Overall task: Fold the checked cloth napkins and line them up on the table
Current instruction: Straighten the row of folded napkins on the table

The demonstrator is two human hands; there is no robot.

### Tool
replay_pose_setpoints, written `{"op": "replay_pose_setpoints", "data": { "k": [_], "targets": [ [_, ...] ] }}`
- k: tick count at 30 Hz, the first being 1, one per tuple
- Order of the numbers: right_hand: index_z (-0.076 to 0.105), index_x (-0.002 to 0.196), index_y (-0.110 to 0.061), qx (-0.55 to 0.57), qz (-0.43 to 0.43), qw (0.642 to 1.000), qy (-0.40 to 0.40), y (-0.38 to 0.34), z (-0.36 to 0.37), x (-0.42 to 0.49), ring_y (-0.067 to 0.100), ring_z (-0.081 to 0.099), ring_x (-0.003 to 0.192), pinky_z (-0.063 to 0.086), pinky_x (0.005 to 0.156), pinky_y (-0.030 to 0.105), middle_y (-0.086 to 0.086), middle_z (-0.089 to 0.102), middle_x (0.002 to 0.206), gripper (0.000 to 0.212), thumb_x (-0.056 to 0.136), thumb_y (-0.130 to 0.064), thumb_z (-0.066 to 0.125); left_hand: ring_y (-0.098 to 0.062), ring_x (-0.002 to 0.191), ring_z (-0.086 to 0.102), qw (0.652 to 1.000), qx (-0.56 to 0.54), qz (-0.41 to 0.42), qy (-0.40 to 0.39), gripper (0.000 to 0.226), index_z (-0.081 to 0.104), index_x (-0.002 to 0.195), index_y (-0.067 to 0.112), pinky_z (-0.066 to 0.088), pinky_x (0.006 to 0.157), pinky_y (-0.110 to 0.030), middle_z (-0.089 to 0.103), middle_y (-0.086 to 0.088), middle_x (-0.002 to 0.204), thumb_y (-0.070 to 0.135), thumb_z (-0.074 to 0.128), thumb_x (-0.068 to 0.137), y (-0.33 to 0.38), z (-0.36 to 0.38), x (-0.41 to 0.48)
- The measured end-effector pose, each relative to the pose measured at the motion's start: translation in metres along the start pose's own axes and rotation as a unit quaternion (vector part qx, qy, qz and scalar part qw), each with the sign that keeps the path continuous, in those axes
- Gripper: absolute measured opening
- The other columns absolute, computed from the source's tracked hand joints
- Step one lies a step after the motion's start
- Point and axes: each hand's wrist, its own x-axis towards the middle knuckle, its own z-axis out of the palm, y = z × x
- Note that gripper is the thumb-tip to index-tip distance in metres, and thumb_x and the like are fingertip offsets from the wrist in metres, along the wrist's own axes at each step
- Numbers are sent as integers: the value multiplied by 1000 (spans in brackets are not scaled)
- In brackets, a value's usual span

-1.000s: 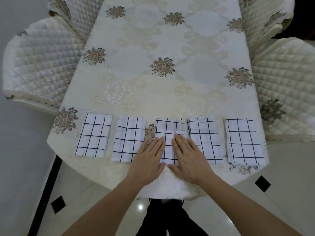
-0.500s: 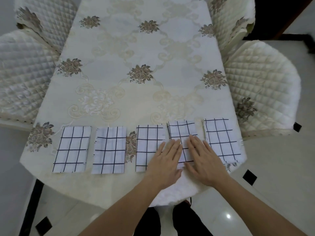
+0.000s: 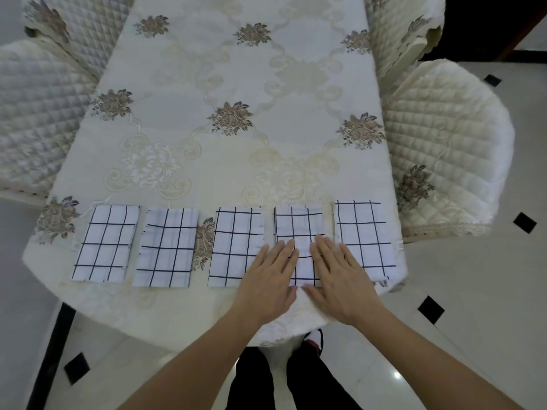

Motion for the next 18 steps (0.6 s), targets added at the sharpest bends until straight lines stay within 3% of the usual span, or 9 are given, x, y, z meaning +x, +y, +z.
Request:
{"op": "replay_pose_setpoints", "data": {
  "k": [12,18],
  "targets": [
    [24,156,-4,10,12,1000,-7,-3,3,5,27,15,154,13,121,49,16,19,165,86,98,-67,22,-26,147,33,1000,-10,-1,19,71,39,151,9,28,120,-48,33,-11,160,51,29,94,-5,0,4],
    [25,156,-4,15,14,1000,-12,-6,2,-4,26,17,153,15,120,48,16,18,165,86,99,-67,21,-26,147,33,999,-15,1,30,70,38,152,10,28,120,-46,31,-10,161,50,40,94,0,4,-4]
  ]
}}
